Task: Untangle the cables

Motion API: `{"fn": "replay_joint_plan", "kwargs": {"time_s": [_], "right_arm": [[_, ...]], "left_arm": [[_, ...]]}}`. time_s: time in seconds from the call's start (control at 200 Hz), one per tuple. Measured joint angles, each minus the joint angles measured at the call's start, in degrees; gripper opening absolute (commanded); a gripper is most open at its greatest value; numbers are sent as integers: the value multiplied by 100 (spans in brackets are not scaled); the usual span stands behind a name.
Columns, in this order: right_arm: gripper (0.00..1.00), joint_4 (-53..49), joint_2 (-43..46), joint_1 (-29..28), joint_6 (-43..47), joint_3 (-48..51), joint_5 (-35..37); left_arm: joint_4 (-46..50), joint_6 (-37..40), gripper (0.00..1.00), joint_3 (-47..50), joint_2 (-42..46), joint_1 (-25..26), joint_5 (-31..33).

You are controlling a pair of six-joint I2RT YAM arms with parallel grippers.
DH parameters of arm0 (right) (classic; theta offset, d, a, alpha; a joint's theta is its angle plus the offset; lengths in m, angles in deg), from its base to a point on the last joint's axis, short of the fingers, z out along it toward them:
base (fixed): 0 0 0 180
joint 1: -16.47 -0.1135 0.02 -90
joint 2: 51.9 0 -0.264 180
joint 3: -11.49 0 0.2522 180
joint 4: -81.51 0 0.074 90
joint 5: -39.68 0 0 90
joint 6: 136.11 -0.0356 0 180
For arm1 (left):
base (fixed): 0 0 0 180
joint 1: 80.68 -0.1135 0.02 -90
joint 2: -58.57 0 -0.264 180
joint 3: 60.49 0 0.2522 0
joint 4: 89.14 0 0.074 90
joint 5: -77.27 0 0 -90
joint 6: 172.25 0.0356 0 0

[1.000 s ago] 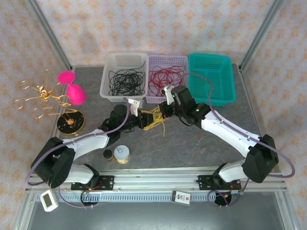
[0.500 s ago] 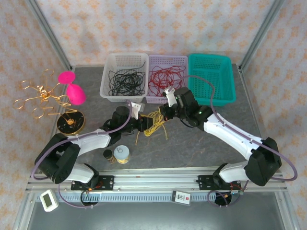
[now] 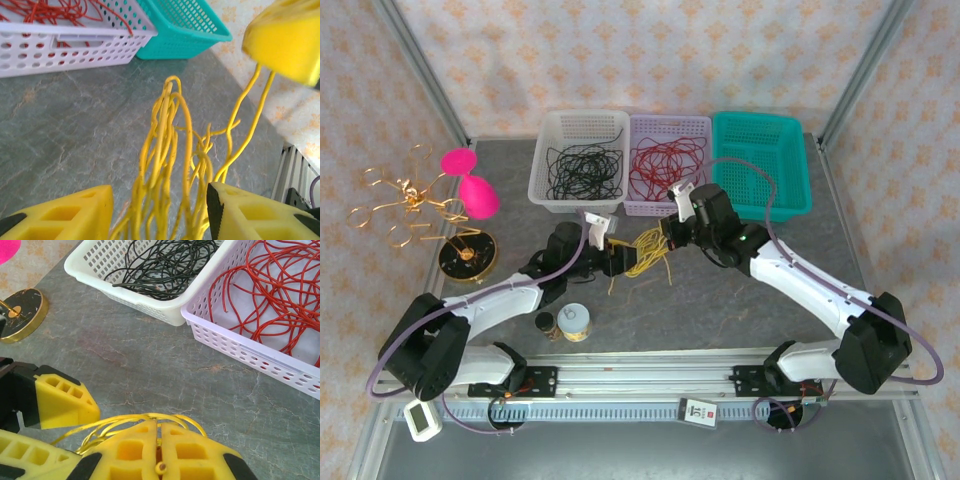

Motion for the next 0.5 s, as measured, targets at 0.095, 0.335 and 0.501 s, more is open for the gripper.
{"fn": "replay_joint_plan", "kwargs": {"time_s": [0.095, 0.335, 0.501], "right_arm": [[0, 2, 0, -2, 0, 0, 0], [0, 22, 2, 0, 0, 48, 44], [0, 175, 31, 22, -101, 330, 372]], "left_arm": [[28, -50, 45, 114, 0, 0, -46], [166, -61, 1, 184, 35, 0, -59], [505, -42, 0, 184, 424, 0, -13]]}}
